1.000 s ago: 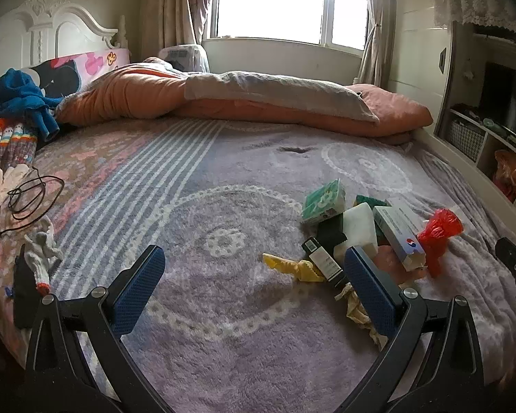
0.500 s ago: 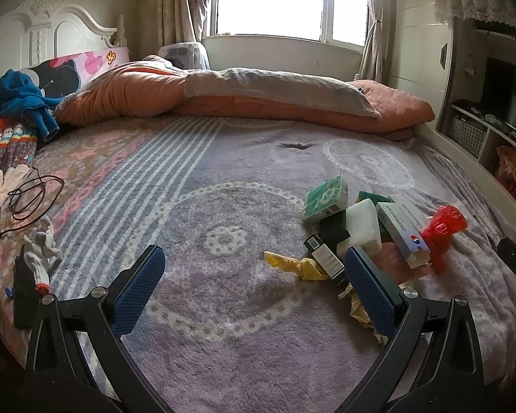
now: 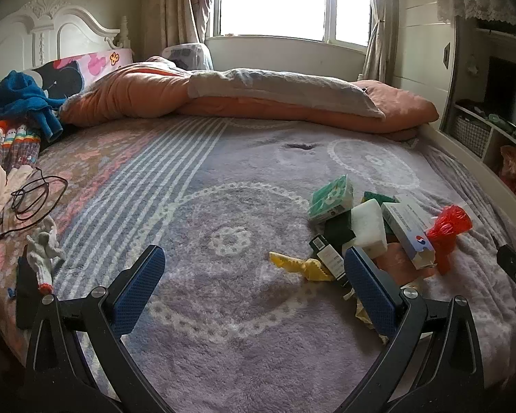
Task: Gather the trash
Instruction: 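Position both open tools over the trash pile, then grasp the yellow wrapper with the left tool while the right grasps the white barcode box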
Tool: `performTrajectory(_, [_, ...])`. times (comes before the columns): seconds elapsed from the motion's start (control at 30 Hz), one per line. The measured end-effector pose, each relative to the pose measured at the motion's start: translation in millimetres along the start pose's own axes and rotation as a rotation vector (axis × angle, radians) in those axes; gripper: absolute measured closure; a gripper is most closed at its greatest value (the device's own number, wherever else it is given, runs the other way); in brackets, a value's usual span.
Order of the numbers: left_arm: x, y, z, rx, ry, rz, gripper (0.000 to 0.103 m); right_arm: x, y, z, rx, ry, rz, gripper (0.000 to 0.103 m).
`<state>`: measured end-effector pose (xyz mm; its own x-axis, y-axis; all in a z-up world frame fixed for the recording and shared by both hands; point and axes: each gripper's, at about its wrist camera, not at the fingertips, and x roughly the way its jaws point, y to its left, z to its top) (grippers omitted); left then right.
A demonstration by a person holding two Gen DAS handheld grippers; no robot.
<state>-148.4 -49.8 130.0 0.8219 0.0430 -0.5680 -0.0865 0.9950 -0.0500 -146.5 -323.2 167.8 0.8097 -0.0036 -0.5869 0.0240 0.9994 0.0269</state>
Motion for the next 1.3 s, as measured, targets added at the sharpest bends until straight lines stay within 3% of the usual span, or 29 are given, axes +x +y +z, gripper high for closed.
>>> performTrajectory(1.1, [16,-5,-8,0.015,0.051,-0.009,0.000,23,-5,-5,-0.022,0.062,-0.009,0.000])
performTrajectory(1.3, [20,-2,-8,0.028,0.076,-0.036,0.000,33,-19,-6,-0.027,0.108,0.005,0.000])
